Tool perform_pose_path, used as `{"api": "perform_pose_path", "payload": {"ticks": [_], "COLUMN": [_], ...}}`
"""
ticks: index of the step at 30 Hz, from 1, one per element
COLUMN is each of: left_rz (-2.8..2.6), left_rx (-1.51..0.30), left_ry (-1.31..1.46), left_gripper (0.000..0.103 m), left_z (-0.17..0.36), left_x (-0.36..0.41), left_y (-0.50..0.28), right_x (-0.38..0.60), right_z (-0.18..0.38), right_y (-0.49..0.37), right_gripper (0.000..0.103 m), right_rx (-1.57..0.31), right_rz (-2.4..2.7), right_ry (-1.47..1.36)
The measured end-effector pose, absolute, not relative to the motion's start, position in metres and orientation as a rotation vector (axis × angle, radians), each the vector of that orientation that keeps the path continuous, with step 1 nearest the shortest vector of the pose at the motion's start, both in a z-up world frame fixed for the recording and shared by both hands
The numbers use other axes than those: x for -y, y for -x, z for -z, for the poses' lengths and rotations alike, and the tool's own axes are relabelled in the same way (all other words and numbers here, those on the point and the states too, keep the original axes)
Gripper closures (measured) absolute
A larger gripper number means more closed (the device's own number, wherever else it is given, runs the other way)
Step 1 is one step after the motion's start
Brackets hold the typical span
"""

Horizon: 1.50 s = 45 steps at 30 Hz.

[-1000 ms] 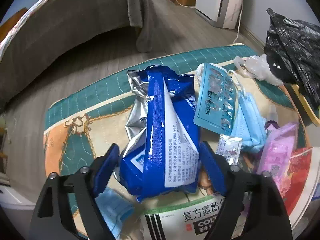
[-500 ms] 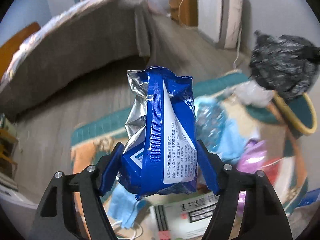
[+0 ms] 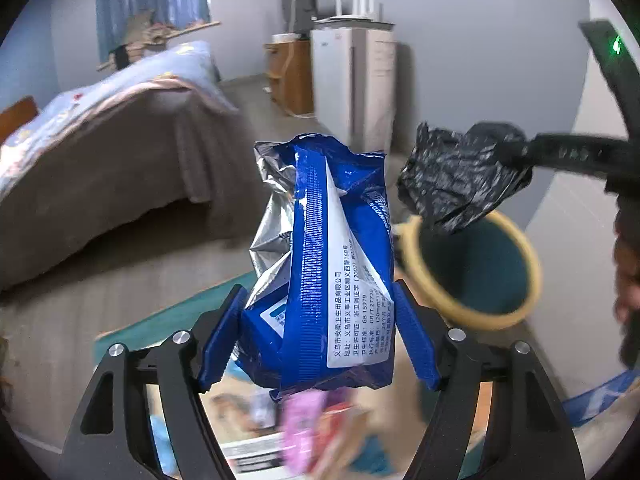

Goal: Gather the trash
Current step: 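Carry the black bag into the bin and open the right gripper while the left drops the wipe pack in, then move both tools back over the mat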

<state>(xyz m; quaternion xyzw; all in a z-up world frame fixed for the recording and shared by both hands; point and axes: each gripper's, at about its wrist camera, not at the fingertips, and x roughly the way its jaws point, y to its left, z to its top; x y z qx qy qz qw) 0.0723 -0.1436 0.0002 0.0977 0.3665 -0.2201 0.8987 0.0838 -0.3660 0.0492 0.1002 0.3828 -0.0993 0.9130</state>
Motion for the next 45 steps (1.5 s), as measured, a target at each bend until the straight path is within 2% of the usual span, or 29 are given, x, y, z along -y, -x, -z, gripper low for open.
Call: {"api": "perform_pose_path", "payload": {"ticks": [15,20,27,30,36,38,39,41,45], "left_rz": [0.626,0.634,0.660,0.674,0.668,0.650,0.636,0.612,0.558], "left_rx": [-0.825,-0.874,-0.844,-0.841,-0.850,-0.839,-0.826,-0.806,-0.787], "left_ry": [-0.351,-0.349,-0.373,-0.362,-0.338,-0.330,-0.331,-0.336,-0.323], "left_gripper": [0.029,0.029,0.025,0.021,0.015,0.009,0.008,0.007,0.007], "left_z": [0.034,0.048,0.053,0.054,0.052,0.049,0.047,0.043,0.033], "left_x": [0.275,0.300,0.328,0.333,0.325,0.316,0.312,0.300,0.271], "left_y": [-0.074,-0.090,-0.096,-0.094,-0.096,-0.093,-0.091,-0.087,-0.085], "right_x": [0.460,0.478,0.489,0.490,0.488,0.484,0.482,0.475,0.459], "right_z": [-0.028,-0.007,0.001,0.001,-0.001,-0.003,-0.004,-0.007,-0.012], "right_y": [-0.075,-0.078,-0.079,-0.079,-0.080,-0.081,-0.082,-0.083,-0.089], "right_gripper": [0.076,0.075,0.074,0.068,0.041,0.025,0.021,0.005,0.006], "right_rx": [-0.855,-0.917,-0.939,-0.934,-0.924,-0.918,-0.912,-0.899,-0.897], "right_rz": [0.368,0.407,0.396,0.389,0.376,0.368,0.361,0.357,0.353], "right_ry": [-0.167,-0.214,-0.288,-0.307,-0.310,-0.305,-0.298,-0.280,-0.238]}}
